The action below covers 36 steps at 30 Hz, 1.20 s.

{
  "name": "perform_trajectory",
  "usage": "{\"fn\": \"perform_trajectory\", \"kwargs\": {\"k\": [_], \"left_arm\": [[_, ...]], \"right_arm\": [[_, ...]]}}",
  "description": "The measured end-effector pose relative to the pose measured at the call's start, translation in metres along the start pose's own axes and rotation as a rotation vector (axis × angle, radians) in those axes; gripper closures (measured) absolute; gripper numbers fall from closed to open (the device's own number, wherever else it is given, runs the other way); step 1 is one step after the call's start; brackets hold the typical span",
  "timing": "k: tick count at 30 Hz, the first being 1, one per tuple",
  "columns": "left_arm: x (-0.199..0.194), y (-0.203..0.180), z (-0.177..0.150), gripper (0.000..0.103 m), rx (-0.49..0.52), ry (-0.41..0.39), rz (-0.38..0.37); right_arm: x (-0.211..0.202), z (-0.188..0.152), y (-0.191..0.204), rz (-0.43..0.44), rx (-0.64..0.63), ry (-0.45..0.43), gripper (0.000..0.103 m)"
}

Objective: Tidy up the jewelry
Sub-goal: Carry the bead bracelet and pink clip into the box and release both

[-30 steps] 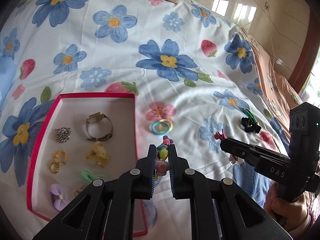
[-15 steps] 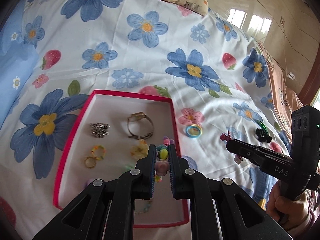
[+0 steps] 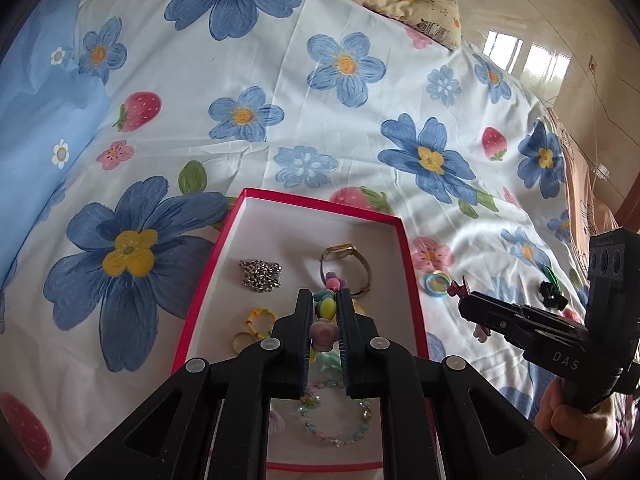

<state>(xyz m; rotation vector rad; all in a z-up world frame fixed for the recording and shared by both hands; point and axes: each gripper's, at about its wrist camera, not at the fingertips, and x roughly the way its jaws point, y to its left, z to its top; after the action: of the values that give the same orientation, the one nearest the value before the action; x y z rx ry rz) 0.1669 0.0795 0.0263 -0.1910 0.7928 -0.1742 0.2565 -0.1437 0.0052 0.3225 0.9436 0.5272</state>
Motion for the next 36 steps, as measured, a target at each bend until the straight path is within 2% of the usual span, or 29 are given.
{"fn": "perform_trajectory", "kwargs": {"k": [14, 27, 36], "left_arm": [[0.043, 0.016, 0.015, 0.092, -0.007, 0.044, 0.065], [0.094, 0.015, 0.021, 0.092, 0.032, 0.084, 0.142], [0.122, 0.018, 0.015, 0.092, 0.041, 0.136, 0.161]], "right_arm": [[0.046, 0.015, 0.008, 0.002, -0.035, 0.054, 0.084], [0.102, 0.017, 0.005, -0.071, -0.086, 0.139, 0.084], [0.114, 0.014, 0.010, -0.098, -0.131, 0.166, 0.084]]}}
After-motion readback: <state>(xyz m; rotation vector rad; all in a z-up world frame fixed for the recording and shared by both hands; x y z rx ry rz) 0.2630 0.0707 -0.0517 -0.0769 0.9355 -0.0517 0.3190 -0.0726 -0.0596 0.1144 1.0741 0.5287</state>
